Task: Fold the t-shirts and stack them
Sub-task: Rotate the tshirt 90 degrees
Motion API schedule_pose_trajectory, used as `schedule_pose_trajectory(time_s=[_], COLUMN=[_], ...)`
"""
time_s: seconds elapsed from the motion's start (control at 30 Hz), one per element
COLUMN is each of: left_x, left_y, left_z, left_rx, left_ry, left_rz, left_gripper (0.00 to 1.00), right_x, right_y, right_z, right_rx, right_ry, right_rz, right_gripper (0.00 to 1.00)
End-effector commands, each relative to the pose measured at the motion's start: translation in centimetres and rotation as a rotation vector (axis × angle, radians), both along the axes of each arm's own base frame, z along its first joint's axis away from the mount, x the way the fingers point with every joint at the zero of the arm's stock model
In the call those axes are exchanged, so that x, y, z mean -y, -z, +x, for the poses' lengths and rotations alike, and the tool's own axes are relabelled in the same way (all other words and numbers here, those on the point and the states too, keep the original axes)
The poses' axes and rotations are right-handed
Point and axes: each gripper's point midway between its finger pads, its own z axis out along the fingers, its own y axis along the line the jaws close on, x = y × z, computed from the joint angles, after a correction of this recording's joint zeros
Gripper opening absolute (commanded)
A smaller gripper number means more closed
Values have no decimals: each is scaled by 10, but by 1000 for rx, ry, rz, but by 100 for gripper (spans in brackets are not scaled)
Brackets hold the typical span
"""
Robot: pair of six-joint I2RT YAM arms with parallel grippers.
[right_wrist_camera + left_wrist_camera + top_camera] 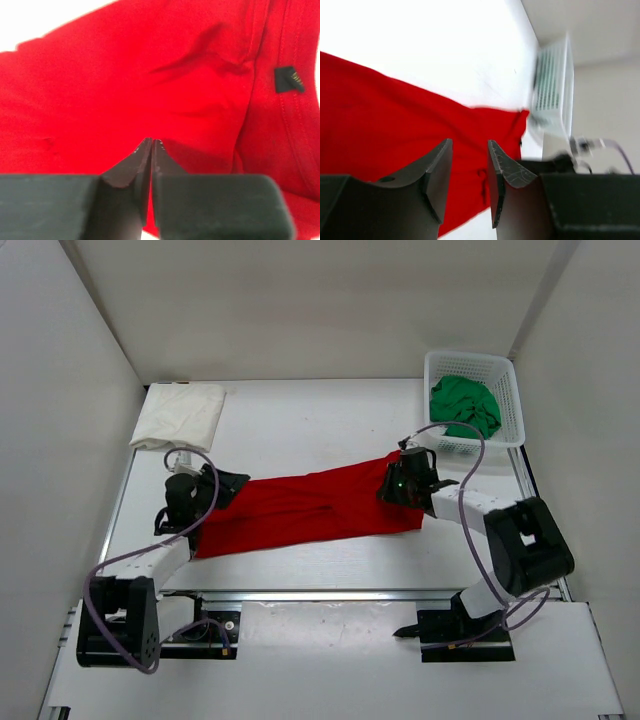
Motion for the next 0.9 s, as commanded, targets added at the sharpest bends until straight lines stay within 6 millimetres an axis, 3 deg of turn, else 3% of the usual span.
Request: schedule_pose_trajectory(time_s=[0.0,0.13,0.2,0.23,0.3,0.33,0.4,0.43,0.47,0.5,0.57,0.6,0.7,0.77,0.8,0.83,0.87], left_x=[25,60,79,84,94,94,93,89,85,80,76,75,75,77,78,76,74], left_y=[10,27,29,28,31,32,30,32,32,32,34,37,42,39,35,31,32], left_z=[-17,-41,-52,-57,-69,-74,-82,-85,-91,-92,-97,-100,-103,-100,-99,-94,-95], left_rx=[-19,-67,-59,-65,-86,-94,-90,-101,-102,-96,-91,-97,-118,-123,-116,-116,-123], left_ry=[110,280,378,411,485,504,521,524,528,504,487,487,509,531,541,543,562], left_rz=[109,132,142,130,143,156,170,185,196,198,195,195,234,230,227,240,258], left_gripper=[44,43,43,43,43,43,44,44,45,45,47,47,47,45,45,44,44], right_x=[-6,-18,-22,-31,-53,-56,-79,-80,-95,-104,-109,-102,-103,-100,-100,-97,-107], right_y=[22,35,59,39,32,24,-13,-12,-55,-79,-117,-144,-201,-210,-206,-195,-203], right_z=[4,40,57,91,152,169,231,231,262,272,258,248,208,171,160,135,127], right_rx=[-64,-110,-189,-130,-132,-111,-32,-71,60,122,169,217,335,319,298,262,330], right_ry=[-17,-42,-60,-69,-116,-132,-184,-192,-200,-217,-250,-243,-259,-286,-282,-276,-292], right_rz=[-25,-8,-18,-10,-12,-21,-15,-42,-19,6,61,27,-50,-4,16,54,96], right_gripper=[1,0,0,0,0,0,0,0,1,4,13,15,30,31,30,30,30])
